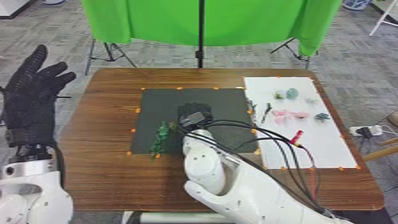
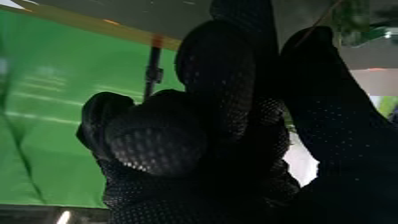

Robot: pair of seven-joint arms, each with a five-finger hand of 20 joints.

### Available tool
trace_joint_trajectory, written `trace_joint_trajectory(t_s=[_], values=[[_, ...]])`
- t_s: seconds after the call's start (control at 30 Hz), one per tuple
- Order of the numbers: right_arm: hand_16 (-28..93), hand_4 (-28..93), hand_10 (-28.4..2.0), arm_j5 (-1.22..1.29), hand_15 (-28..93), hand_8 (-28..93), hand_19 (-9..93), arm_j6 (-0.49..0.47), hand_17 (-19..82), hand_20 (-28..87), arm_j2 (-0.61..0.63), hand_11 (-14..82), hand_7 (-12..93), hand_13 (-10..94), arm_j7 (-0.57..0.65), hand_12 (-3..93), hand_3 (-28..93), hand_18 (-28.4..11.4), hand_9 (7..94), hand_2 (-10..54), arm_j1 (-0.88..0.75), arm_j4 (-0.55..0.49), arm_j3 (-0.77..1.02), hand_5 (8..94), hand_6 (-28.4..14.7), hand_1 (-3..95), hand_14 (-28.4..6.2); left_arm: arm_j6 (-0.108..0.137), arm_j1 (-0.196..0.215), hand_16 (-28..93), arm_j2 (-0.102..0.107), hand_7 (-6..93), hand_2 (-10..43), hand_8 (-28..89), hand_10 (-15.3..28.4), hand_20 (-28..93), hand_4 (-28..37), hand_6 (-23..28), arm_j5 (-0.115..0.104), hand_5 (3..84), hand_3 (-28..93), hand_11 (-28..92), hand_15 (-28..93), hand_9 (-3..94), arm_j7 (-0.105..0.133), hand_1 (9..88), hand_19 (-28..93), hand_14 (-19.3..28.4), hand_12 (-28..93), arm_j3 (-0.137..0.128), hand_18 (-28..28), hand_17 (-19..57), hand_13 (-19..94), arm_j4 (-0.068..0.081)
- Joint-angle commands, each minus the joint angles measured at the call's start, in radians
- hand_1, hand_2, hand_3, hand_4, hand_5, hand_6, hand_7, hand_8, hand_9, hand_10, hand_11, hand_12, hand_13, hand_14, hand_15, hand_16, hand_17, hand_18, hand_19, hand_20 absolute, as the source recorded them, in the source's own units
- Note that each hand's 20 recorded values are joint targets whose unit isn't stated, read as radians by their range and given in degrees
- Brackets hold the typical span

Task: Arrange flowers

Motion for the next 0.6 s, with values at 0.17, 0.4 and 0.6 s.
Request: trace_joint_trajectory(t_s=[0.17,0.4,0.6], values=[[21,-24,-11.4,-0.059,69,-14,93,0.033,50,41,0.062,41.6,14,88,-0.033,21.6,70,-25.1,93.7,-7.6,0.017,-0.059,-0.047,90.2,-1.4,37.7,-8.3,0.025,0.068,-4,-0.016,9.8,8.1,-7,18.0,28,-24.2,6.5,-0.005,33.2,73,26,52,32.3,-0.006,23.7,43,22.8,15,-0.022,20.4,-9.9,22,-0.020],[22,-23,-12.0,-0.093,70,-13,93,0.064,50,43,0.093,42.1,13,86,-0.017,22.6,66,-26.1,92.2,-8.5,0.043,-0.086,-0.073,87.0,-2.9,33.0,-8.5,0.025,0.093,-4,-0.026,9.8,8.1,-7,18.0,28,-24.0,6.5,-0.005,33.2,73,26,52,32.5,-0.015,23.7,43,22.8,15,-0.035,20.5,-9.9,22,-0.029],[22,-23,-13.6,-0.060,73,-11,93,0.115,49,44,0.123,44.5,11,83,0.016,22.9,63,-26.6,88.1,-8.0,0.074,-0.118,-0.085,80.6,-5.0,31.4,-8.9,0.030,0.115,-4,-0.034,9.9,8.1,-7,18.0,28,-24.0,6.5,-0.006,33.2,73,26,52,32.5,-0.013,23.7,43,22.8,15,-0.049,20.5,-9.9,22,-0.036]])
